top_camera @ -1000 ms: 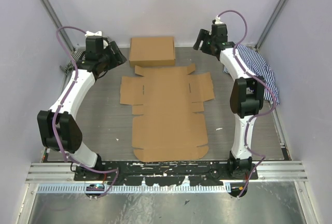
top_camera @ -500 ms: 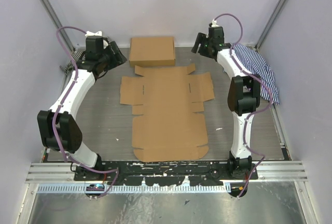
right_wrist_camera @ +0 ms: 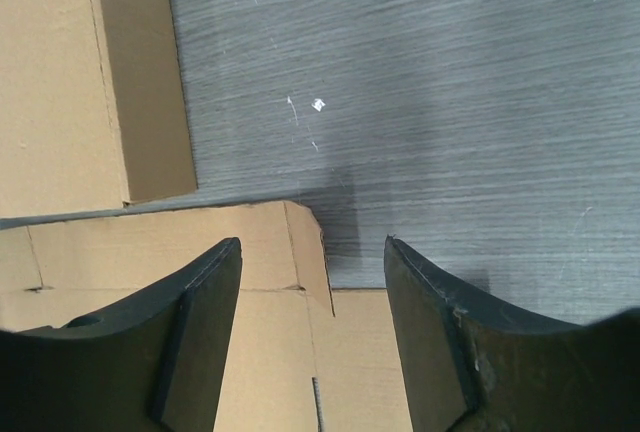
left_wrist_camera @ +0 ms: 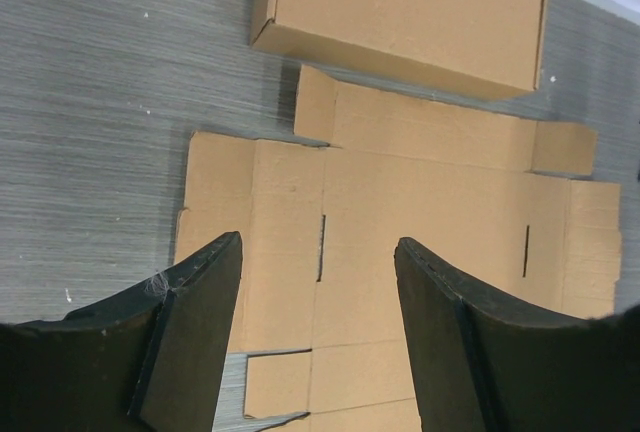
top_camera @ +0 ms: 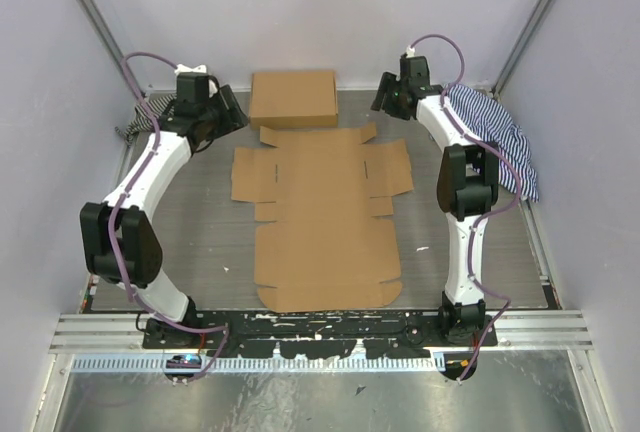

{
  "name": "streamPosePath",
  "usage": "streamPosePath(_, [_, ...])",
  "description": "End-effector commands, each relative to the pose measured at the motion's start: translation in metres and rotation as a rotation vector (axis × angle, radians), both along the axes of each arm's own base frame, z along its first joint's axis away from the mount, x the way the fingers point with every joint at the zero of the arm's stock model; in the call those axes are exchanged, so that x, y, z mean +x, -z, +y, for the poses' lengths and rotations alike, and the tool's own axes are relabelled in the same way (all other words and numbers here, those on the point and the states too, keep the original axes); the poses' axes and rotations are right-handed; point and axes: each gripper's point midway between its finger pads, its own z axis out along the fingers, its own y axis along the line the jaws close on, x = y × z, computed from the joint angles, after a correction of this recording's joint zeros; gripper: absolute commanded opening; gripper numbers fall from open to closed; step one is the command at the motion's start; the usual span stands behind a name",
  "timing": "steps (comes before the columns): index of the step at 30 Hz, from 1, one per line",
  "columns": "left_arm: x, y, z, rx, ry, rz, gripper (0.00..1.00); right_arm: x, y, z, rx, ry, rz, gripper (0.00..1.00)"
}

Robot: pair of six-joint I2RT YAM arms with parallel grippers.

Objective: Fold the paper box

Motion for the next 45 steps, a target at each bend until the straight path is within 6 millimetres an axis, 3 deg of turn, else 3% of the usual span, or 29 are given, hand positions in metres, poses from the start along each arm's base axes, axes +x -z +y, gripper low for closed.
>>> streamPosePath(1, [-0.001,0.024,0.008,0.071,-0.015,0.046,0.69,-0.001,-0.013,0.013,0.011,-0.013,-0.01,0.63])
streamPosePath(8, [0.001,0.041,0.015,0.106,-0.042,0.08,0.69,-0.014,0.01,0.034,-0.078,-0.033,0.04,0.62])
streamPosePath(14, [0.011,0.07,0.007,0.103,-0.017,0.193,0.65,-0.018,0.032,0.021,-0.146,0.048,0.081,0.6])
streamPosePath(24, [0.032,0.08,0.002,0.082,-0.026,0.169,0.64,-0.023,0.025,0.005,-0.221,0.062,0.058,0.6])
streamPosePath(33, [0.068,0.093,-0.007,0.086,-0.01,0.175,0.64,-0.023,0.033,0.018,-0.181,0.004,0.067,0.59])
streamPosePath(39, [0.087,0.102,-0.014,0.079,0.011,0.194,0.62,-0.02,0.033,0.024,-0.152,-0.006,0.056,0.41])
streamPosePath(45, [0.092,0.116,-0.021,0.058,0.026,0.227,0.55,-0.016,0.034,0.03,-0.131,-0.032,0.051,0.23])
